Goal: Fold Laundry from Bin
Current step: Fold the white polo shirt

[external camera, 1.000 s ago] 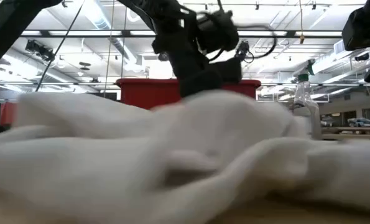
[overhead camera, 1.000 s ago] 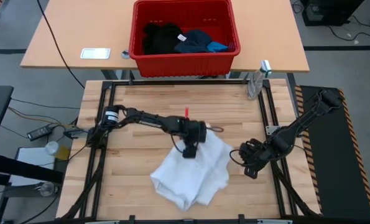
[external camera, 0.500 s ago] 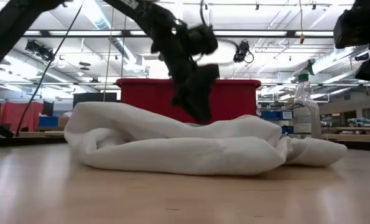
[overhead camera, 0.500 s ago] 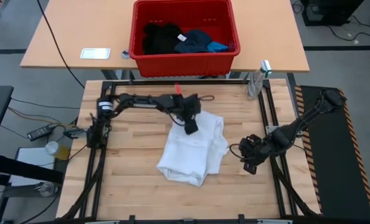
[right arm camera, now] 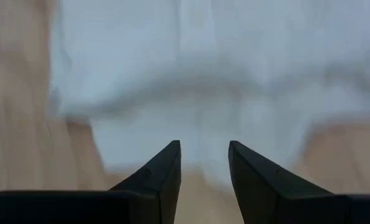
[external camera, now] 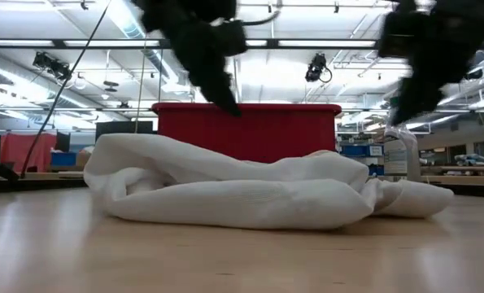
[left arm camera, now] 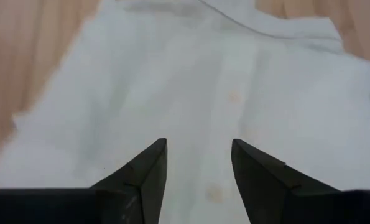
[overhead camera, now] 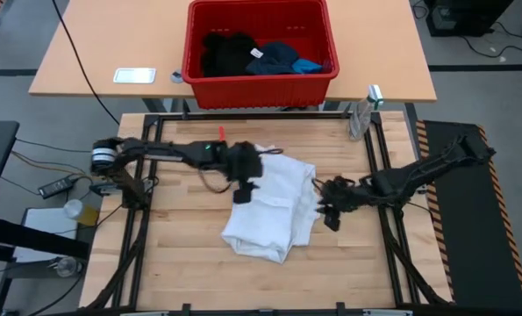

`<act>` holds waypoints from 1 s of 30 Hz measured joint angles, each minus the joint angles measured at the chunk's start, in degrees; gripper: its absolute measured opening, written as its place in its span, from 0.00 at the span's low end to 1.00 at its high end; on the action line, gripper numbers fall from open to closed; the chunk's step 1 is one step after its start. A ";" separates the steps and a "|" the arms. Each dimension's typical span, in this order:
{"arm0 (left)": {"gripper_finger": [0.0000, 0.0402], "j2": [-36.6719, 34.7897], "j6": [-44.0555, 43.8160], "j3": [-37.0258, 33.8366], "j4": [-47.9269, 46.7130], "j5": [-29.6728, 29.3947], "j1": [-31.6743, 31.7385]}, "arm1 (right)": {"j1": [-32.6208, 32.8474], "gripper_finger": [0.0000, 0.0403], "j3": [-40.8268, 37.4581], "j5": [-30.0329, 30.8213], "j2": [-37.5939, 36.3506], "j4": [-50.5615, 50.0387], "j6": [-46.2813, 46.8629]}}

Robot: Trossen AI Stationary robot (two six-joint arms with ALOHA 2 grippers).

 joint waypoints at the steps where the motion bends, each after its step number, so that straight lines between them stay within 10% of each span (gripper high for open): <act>1: 0.45 -1.97 -1.44 -2.79 1.88 0.07 -0.72 | -1.52 0.35 0.00 -0.14 1.27 3.38 -1.68; 14: 0.45 -20.53 -23.58 -27.39 4.93 -0.63 -6.56 | -12.88 0.35 0.02 -0.66 23.06 37.85 -19.09; 30: 0.45 -14.16 -34.41 -26.34 10.93 0.31 -12.34 | -26.58 0.35 0.00 -15.35 33.69 40.87 -30.71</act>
